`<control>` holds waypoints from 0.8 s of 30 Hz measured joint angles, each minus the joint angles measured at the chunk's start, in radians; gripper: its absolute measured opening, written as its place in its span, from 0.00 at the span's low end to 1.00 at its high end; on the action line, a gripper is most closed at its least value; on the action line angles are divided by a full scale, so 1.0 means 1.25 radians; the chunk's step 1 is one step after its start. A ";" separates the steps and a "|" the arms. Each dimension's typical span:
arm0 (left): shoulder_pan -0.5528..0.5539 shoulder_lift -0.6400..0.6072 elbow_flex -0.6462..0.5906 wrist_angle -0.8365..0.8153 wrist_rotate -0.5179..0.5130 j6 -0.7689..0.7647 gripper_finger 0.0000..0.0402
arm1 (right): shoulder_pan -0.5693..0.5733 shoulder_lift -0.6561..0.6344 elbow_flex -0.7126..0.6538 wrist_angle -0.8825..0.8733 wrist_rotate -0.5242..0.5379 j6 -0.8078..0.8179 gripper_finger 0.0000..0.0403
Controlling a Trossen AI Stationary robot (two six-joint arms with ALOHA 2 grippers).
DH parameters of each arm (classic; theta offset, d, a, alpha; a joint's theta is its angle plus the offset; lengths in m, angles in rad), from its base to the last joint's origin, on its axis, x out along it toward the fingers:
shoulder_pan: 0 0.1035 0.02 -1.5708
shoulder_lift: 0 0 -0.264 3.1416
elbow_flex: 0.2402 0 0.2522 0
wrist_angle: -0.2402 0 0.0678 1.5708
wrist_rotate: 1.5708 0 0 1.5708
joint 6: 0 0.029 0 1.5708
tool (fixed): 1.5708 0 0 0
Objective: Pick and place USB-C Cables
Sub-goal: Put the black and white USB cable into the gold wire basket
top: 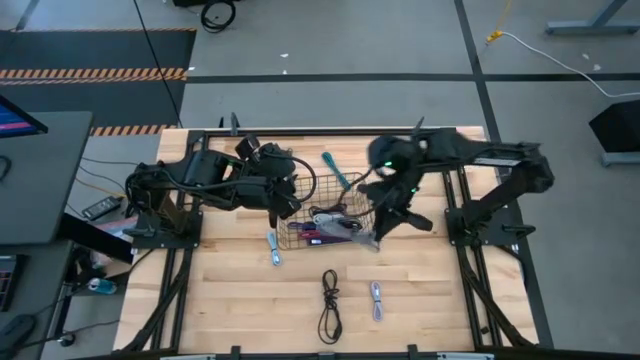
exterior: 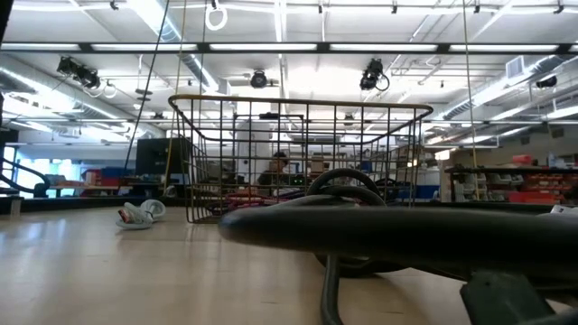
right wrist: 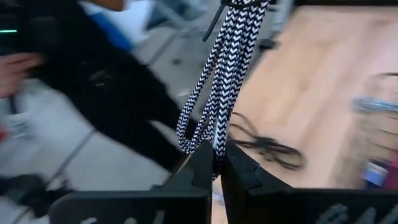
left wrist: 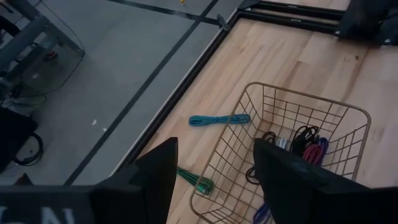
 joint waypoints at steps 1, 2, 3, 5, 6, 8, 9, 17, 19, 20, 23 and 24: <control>0.000 0.000 0.000 0.000 0.000 -0.002 0.54 | -0.002 0.017 0.000 0.000 -0.036 -0.017 0.04; 0.000 0.000 0.000 0.000 0.000 -0.002 0.54 | -0.003 0.034 0.000 0.001 -0.067 -0.032 0.04; 0.000 0.000 0.000 0.000 0.000 -0.003 0.54 | -0.005 0.050 0.000 0.001 -0.093 -0.046 0.04; 0.000 0.000 0.000 0.000 0.000 -0.003 0.54 | -0.006 0.084 0.000 0.001 -0.137 -0.076 0.04; 0.000 0.000 0.000 0.000 0.000 -0.003 0.54 | -0.007 0.100 0.000 0.002 -0.148 -0.091 0.04; 0.000 0.000 0.000 0.000 0.000 -0.003 0.54 | -0.010 0.131 0.000 0.001 -0.154 -0.109 0.04; 0.000 0.000 0.000 0.000 0.000 -0.006 0.54 | -0.012 0.146 0.000 -0.001 -0.150 -0.115 0.04; -0.001 0.000 0.000 -0.001 0.020 -0.016 0.54 | -0.055 0.194 0.000 -0.114 0.376 -0.134 0.04; -0.001 0.000 0.000 0.000 0.020 -0.018 0.54 | -0.066 0.190 0.000 -0.117 0.472 -0.144 0.04; 0.000 0.000 0.000 0.000 0.020 -0.018 0.54 | -0.071 0.187 0.000 -0.117 0.497 -0.155 0.04; 0.000 0.000 0.000 0.000 0.020 -0.018 0.54 | -0.078 0.183 0.000 -0.098 0.518 -0.183 0.04; 0.000 0.000 0.000 0.000 0.020 -0.018 0.54 | -0.078 0.185 0.000 -0.096 0.523 -0.189 0.04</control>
